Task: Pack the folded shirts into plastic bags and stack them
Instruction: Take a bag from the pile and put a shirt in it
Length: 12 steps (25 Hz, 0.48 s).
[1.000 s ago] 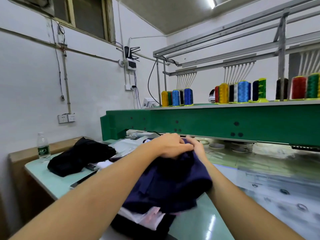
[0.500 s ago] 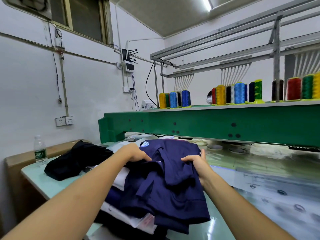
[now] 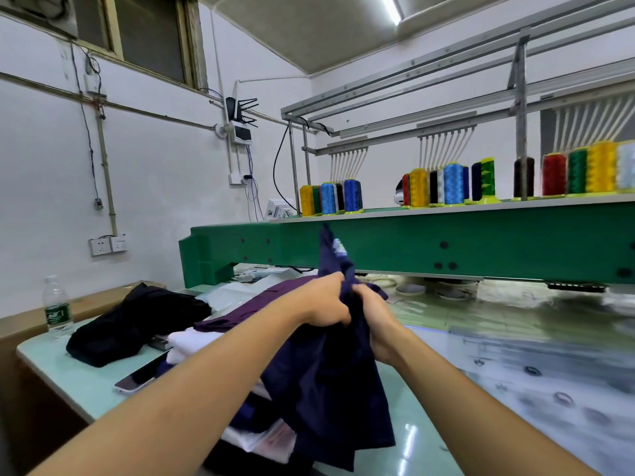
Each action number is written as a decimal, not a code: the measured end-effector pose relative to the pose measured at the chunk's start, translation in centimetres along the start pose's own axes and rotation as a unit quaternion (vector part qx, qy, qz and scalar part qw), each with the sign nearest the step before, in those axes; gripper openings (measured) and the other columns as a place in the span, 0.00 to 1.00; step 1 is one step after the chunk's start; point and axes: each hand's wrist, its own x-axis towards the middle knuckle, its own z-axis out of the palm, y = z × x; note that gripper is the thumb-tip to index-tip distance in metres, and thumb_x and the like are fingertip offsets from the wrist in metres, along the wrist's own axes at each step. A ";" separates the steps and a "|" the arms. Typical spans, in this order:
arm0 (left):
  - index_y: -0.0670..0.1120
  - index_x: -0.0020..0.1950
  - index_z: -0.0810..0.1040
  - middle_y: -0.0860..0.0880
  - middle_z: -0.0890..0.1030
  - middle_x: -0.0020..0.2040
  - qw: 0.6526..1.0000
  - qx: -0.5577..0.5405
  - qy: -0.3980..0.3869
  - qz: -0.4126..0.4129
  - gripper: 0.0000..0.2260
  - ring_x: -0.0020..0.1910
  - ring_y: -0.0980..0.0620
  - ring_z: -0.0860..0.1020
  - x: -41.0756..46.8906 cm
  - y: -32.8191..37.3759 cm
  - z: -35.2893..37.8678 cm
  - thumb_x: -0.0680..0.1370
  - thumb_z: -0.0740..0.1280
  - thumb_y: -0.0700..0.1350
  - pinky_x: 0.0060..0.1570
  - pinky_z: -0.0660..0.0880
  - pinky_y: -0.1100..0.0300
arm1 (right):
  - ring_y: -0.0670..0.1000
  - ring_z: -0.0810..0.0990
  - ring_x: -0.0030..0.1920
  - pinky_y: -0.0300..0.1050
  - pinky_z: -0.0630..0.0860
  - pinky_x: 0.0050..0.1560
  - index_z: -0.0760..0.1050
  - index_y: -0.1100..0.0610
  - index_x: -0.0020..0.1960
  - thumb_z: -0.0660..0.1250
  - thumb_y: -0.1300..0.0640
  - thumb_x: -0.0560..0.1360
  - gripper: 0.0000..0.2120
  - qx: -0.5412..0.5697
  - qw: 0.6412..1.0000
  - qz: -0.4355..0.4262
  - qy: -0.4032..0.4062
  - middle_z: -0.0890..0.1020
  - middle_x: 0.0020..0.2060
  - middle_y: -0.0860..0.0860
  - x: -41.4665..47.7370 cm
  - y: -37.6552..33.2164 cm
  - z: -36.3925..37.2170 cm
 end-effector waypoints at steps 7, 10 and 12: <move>0.47 0.64 0.74 0.52 0.77 0.59 0.964 -0.171 -0.204 0.016 0.18 0.60 0.53 0.75 -1.1 7.3 2.1 0.75 0.71 0.45 0.46 0.76 0.55 | 0.50 0.78 0.19 0.33 0.66 0.17 0.79 0.64 0.41 0.65 0.59 0.79 0.12 0.016 0.992 -0.014 0.122 0.78 0.21 0.55 -2.5 -2.6 -4.9; 0.52 0.69 0.71 0.57 0.72 0.67 0.916 -0.287 -0.276 0.039 0.24 0.67 0.58 0.72 -1.1 8.6 3.9 0.76 0.71 0.39 0.50 0.82 0.52 | 0.53 0.78 0.26 0.38 0.72 0.24 0.76 0.65 0.47 0.69 0.67 0.72 0.05 -0.002 0.967 -0.067 0.245 0.80 0.30 0.57 -4.0 -3.6 -8.9; 0.47 0.77 0.67 0.54 0.69 0.73 0.894 -0.343 -0.283 0.056 0.29 0.71 0.53 0.70 -0.2 9.2 5.4 0.76 0.69 0.35 0.50 0.82 0.52 | 0.55 0.78 0.31 0.43 0.75 0.30 0.74 0.62 0.48 0.69 0.69 0.71 0.08 0.016 0.954 -0.096 0.284 0.80 0.35 0.58 -5.3 -4.3 -12.0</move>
